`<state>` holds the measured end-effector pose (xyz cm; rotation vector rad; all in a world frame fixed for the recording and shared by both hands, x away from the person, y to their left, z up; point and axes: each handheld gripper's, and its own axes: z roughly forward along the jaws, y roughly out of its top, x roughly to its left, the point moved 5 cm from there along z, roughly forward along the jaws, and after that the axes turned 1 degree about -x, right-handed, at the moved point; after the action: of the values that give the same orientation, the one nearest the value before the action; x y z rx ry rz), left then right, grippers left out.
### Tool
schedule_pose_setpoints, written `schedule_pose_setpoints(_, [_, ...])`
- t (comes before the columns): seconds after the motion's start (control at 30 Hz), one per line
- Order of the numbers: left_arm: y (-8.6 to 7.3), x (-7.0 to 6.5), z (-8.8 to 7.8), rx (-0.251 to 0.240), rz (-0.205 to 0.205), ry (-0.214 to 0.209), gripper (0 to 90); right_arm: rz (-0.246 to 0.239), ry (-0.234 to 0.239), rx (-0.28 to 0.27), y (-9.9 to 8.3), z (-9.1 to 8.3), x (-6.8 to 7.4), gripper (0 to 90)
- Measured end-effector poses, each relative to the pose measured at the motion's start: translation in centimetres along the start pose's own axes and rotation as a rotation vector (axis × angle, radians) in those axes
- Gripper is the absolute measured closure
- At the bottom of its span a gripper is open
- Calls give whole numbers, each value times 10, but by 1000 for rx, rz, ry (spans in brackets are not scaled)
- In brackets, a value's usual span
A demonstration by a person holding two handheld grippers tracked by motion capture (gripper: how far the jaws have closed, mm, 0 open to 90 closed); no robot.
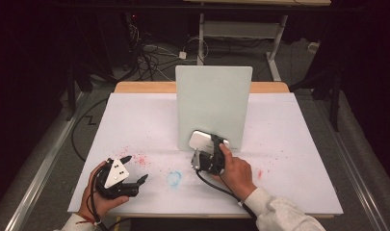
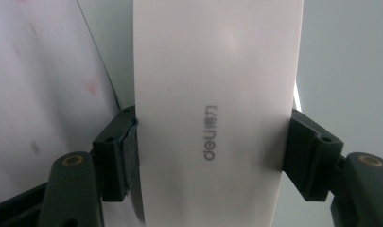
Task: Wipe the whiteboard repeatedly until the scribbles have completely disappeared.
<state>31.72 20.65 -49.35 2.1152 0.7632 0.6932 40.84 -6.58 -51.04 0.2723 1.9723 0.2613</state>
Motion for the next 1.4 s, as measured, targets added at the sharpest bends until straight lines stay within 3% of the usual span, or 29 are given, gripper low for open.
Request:
schedule_pose_setpoints(0.1, [0,0,0,-2,-1,1,186,7,-2,27,-19,-2,-9,306])
schedule_pose_setpoints(0.37, [0,1,-1,-4,2,1,186,98,-20,67,-55,-7,-38,307])
schedule_pose_setpoints(0.57, [1,1,-2,-5,2,4,186,216,-71,70,-87,-12,-70,307])
schedule_pose_setpoints(0.63, [1,2,-1,-1,6,6,186,259,-69,85,-95,-13,-75,307])
schedule_pose_setpoints(0.73, [2,1,-1,-3,4,8,186,281,-57,90,-103,-12,-75,307])
schedule_pose_setpoints(0.77, [2,1,-1,-2,6,7,186,263,-61,90,-105,-12,-75,307])
schedule_pose_setpoints(0.83, [2,1,0,-2,9,6,186,278,-49,94,-105,-13,-71,307])
schedule_pose_setpoints(1.07, [1,2,0,-5,2,5,187,252,10,62,-89,-10,-58,306])
schedule_pose_setpoints(1.23, [2,2,1,-5,10,0,186,221,8,29,-61,-7,-50,305])
schedule_pose_setpoints(1.4, [2,2,2,-5,6,-7,186,198,7,-14,-22,-4,-40,304])
